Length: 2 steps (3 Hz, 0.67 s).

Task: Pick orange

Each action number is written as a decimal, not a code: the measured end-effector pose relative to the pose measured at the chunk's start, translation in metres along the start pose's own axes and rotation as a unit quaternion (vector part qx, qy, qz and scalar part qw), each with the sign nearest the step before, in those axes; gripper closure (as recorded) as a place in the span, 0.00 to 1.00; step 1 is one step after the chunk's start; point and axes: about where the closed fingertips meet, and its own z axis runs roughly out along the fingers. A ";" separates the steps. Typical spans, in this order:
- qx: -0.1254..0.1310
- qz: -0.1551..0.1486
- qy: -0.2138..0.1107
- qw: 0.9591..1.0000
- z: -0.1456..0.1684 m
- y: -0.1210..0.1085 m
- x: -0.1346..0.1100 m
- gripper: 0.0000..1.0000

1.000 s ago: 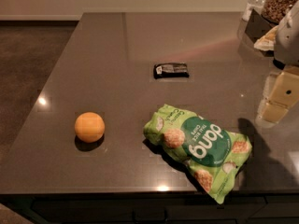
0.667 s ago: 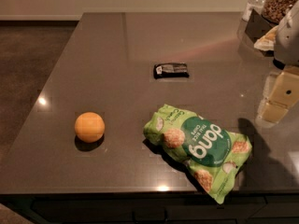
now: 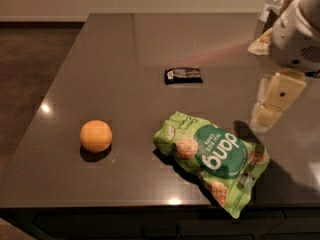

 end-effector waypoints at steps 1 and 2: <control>-0.012 -0.028 -0.027 0.999 0.022 0.007 -0.044 0.00; -0.024 -0.059 -0.044 0.997 0.043 0.020 -0.087 0.00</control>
Offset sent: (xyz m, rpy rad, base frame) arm 0.0017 0.1691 -0.0429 0.0788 0.0125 0.2509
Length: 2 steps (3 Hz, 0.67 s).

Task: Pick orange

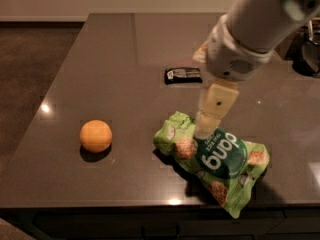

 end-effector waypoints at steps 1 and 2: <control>-0.018 -0.031 -0.014 0.999 0.025 0.013 -0.044 0.00; -0.033 -0.051 -0.023 0.998 0.043 0.023 -0.076 0.00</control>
Offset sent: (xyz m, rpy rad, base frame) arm -0.0179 0.1406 -0.0344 0.0352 0.0593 0.1984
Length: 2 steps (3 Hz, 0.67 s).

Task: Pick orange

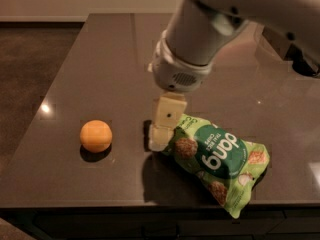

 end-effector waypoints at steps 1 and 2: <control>-0.013 -0.018 -0.005 1.000 0.022 0.006 -0.027 0.00; -0.025 -0.031 -0.009 0.999 0.043 0.012 -0.048 0.00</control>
Offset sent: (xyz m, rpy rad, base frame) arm -0.0104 0.0934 -0.0465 0.0098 0.0493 0.1157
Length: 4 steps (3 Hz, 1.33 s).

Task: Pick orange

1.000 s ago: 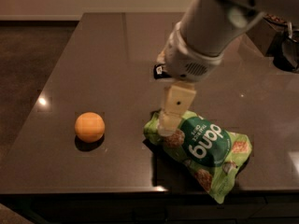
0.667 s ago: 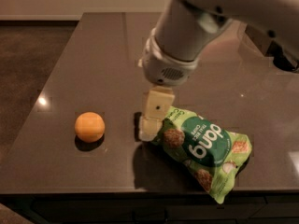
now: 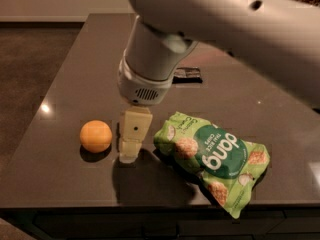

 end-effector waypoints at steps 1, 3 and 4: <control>-0.013 -0.010 -0.004 1.000 0.026 0.002 -0.019 0.00; -0.031 -0.026 0.001 0.999 0.059 0.007 -0.031 0.00; -0.041 -0.032 0.001 0.999 0.071 0.008 -0.039 0.00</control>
Offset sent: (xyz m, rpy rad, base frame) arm -0.0037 0.0573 -0.0551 -0.0173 0.0525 0.0728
